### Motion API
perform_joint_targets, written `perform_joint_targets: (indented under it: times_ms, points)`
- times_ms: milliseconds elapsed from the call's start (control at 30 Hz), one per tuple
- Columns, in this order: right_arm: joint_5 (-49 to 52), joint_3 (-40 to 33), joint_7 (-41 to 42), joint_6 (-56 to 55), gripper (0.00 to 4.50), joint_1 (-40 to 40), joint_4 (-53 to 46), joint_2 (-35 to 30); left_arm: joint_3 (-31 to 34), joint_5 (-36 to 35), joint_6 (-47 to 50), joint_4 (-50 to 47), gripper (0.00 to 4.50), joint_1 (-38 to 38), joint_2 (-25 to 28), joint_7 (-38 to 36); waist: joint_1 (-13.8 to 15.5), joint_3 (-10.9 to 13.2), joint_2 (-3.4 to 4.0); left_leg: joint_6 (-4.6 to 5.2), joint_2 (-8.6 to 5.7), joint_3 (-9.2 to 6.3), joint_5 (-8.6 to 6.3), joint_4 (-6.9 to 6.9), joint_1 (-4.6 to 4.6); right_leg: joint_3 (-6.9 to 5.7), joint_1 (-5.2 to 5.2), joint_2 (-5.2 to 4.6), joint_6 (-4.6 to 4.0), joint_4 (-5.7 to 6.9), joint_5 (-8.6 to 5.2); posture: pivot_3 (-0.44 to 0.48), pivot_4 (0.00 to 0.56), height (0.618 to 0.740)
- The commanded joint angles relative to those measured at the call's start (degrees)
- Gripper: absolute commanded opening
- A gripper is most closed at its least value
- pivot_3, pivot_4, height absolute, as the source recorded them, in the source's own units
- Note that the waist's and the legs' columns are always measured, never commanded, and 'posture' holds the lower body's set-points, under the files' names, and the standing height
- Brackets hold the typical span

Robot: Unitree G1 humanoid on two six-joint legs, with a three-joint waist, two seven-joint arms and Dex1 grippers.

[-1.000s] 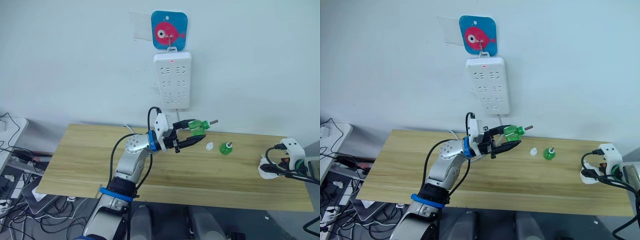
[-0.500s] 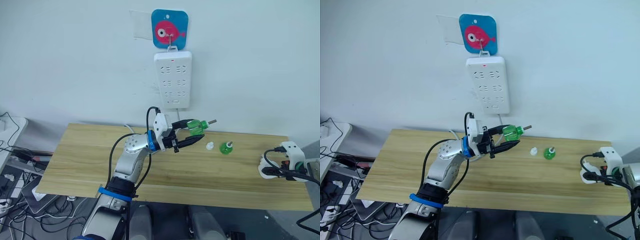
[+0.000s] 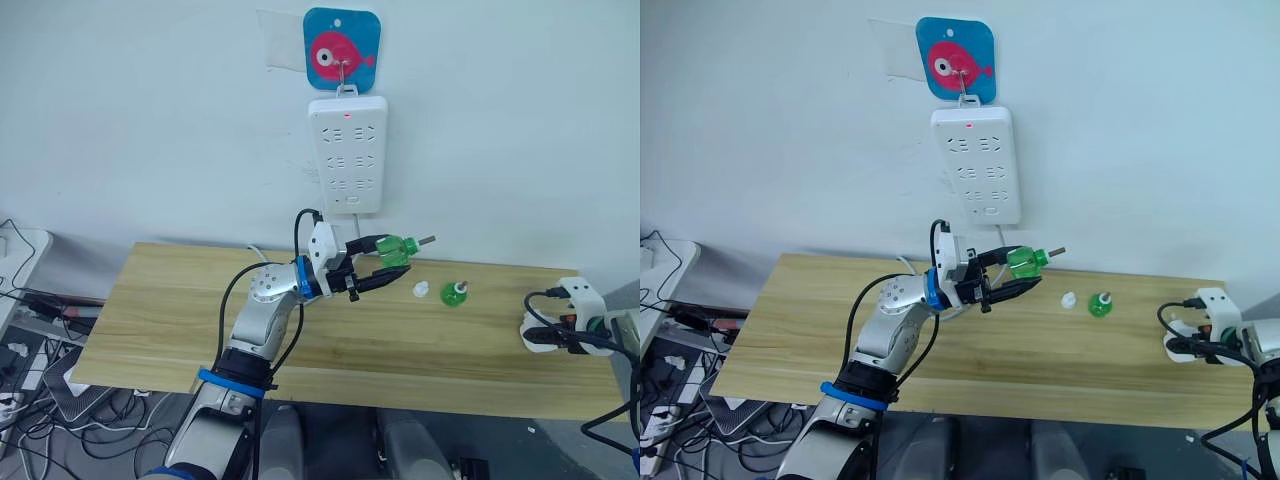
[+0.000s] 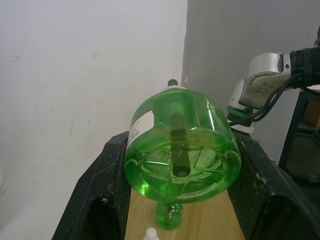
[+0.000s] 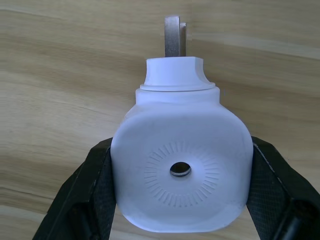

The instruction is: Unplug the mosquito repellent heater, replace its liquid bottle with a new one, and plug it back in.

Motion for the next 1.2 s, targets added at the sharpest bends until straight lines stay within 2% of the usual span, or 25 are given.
perform_joint_targets:
  times_ms: [33, 100, 200, 300, 400, 467, 667, 800, 933, 1200]
  points:
    - [2.06, -4.29, 2.9, 3.61, 2.97, 1.25, -4.34, -4.15, -0.5, -1.04, -0.01, -1.73, 2.23, 0.43, 0.07, -1.04, 0.05, 0.02, 0.03, 0.0, -0.02, 0.0, 0.0, 0.0, -0.02, 0.0, -0.01, -0.03, 0.01, 0.0, -0.01, 0.037, 0.271, 0.74]
    - [5.69, -7.69, 5.4, 9.05, 2.97, 2.29, -8.94, -6.53, -0.31, -2.01, 0.71, -2.15, 2.23, 0.64, 0.46, -2.19, 0.0, 0.02, 0.07, 0.0, -0.08, 0.01, 0.0, 0.0, -0.05, 0.0, -0.03, -0.11, 0.05, 0.0, -0.03, 0.029, 0.266, 0.74]
    - [16.56, -15.3, 12.09, 21.84, 2.97, 5.86, -20.97, -10.52, -0.09, -4.28, 2.64, -2.97, 2.23, 0.77, 1.67, -5.48, -0.01, 0.05, 0.2, 0.0, -0.11, 0.01, 0.0, 0.0, -0.09, 0.0, -0.06, -0.14, 0.06, 0.0, -0.04, 0.008, 0.258, 0.74]
    - [27.3, -24.38, 15.18, 35.22, 2.97, 7.71, -31.11, -11.09, -0.23, -5.82, 3.98, -2.99, 2.23, 0.38, 2.98, -8.9, -0.27, 0.04, 0.2, 0.0, -0.04, -0.06, 0.0, -0.01, -0.12, -0.08, -0.07, -0.07, 0.07, 0.0, -0.04, -0.01, 0.251, 0.74]
    - [39.13, -32.31, 13.24, 41.05, 2.97, 6.47, -34.18, -8.43, -0.41, -6.8, 4.52, -2.62, 2.23, -0.5, 3.81, -12.2, -0.15, 0.05, 0.19, 0.0, -0.05, -0.08, 0.0, 0.01, -0.12, -0.1, -0.07, -0.05, 0.07, 0.02, -0.04, -0.022, 0.246, 0.74]
    - [48.53, -34.16, 8.95, 41.31, 2.97, 5.52, -33.26, -7.07, -0.4, -7.0, 4.49, -1.89, 2.23, -1.46, 3.75, -13.55, -0.13, 0.05, 0.18, 0.0, -0.08, -0.08, 0.0, 0.04, -0.17, -0.11, -0.07, -0.07, 0.09, -0.02, -0.03, -0.031, 0.241, 0.74]
    - [76.29, -33.13, -10.86, 40.92, 2.97, 4.69, -35.02, -1.35, -0.74, -6.67, 4.18, 0.11, 2.23, -3.99, 3.0, -16.74, -0.16, 0.04, 0.2, 0.02, -0.13, -0.07, -0.01, 0.06, -0.48, -0.09, -0.15, -0.12, 0.34, -0.46, 0.13, -0.045, 0.236, 0.74]
    - [97.36, -26.38, -25.6, 29.6, 2.97, 9.27, -38.08, -4.48, -0.65, -6.5, 4.28, 0.58, 2.23, -4.52, 2.77, -17.49, -0.15, 0.03, 0.21, 0.18, -0.1, -0.11, -0.1, 0.08, -0.81, -0.22, -0.3, -0.14, 0.34, -0.66, 0.14, -0.046, 0.236, 0.74]
    - [100.12, -23.54, -28.74, 24.87, 2.97, 8.35, -39.42, -3.96, -0.55, -5.94, 3.56, 1.32, 2.23, -4.7, 2.47, -17.4, -0.17, 0.04, 0.2, 0.26, -0.15, -0.07, -0.14, 0.08, -0.85, -0.19, -0.29, -0.22, 0.38, -0.79, 0.16, -0.043, 0.24, 0.74]
    - [100.12, -20.39, -29.26, 22.31, 2.97, 6.21, -41.82, -2.11, -0.39, -5.94, 3.59, 1.44, 2.23, -4.78, 2.01, -17.21, -0.14, 0.03, 0.21, 0.26, -0.14, -0.12, -0.14, 0.11, -0.84, -0.23, -0.29, -0.23, 0.42, -0.77, 0.19, -0.033, 0.245, 0.74]
